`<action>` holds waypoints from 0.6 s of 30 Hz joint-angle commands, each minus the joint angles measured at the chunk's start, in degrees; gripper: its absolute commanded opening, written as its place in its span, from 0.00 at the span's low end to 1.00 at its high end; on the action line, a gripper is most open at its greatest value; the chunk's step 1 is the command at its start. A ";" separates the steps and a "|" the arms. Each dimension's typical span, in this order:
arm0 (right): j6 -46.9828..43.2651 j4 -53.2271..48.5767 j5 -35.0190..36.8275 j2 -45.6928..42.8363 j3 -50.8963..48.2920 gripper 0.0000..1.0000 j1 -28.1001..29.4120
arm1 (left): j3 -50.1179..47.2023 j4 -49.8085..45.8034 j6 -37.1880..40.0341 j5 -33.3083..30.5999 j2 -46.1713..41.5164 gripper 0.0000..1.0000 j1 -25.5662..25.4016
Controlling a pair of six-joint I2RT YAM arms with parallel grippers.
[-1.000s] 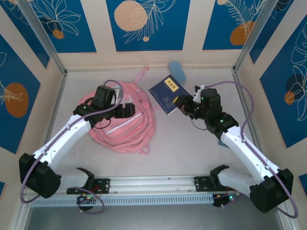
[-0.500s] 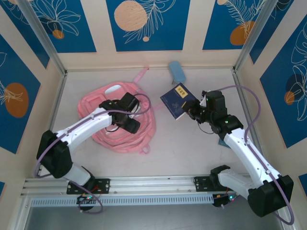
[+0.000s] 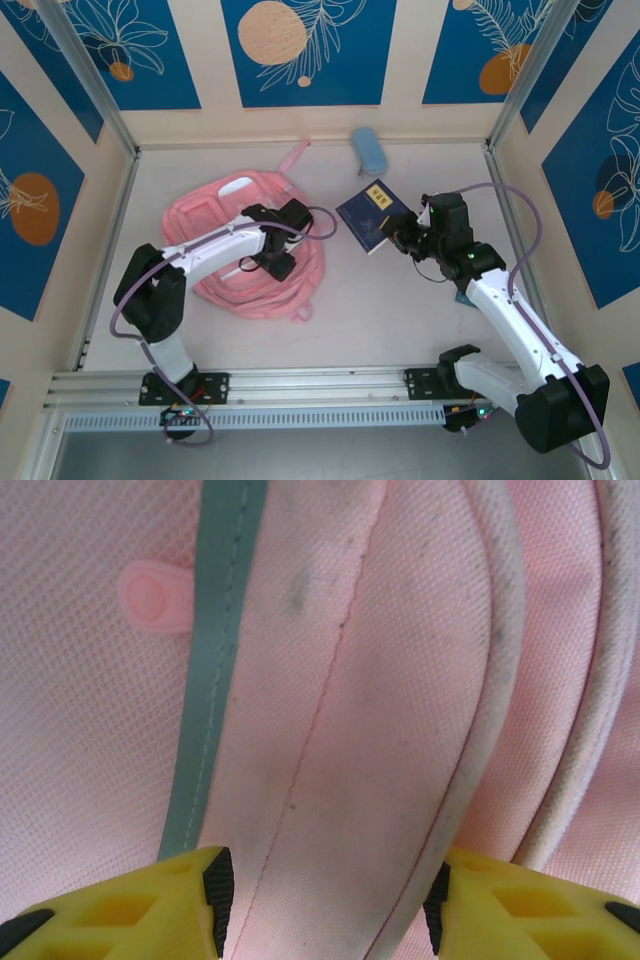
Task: Pack the student bag
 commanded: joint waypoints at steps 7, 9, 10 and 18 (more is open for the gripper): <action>0.08 1.07 -1.91 -2.42 -1.04 0.00 -1.18 | 2.25 -2.76 1.46 -2.06 2.86 0.51 -1.11; 0.19 1.03 -2.16 -2.48 -1.11 0.00 -1.33 | 2.70 -3.20 1.38 -3.15 3.52 0.44 -1.11; 0.21 1.03 -2.17 -2.57 -1.14 0.00 -1.35 | 2.91 -3.39 1.37 -3.40 3.65 0.41 -1.11; -0.20 -0.21 -1.49 -3.83 -1.36 0.00 -1.88 | 4.79 -2.34 0.07 -6.82 -2.36 0.15 -1.74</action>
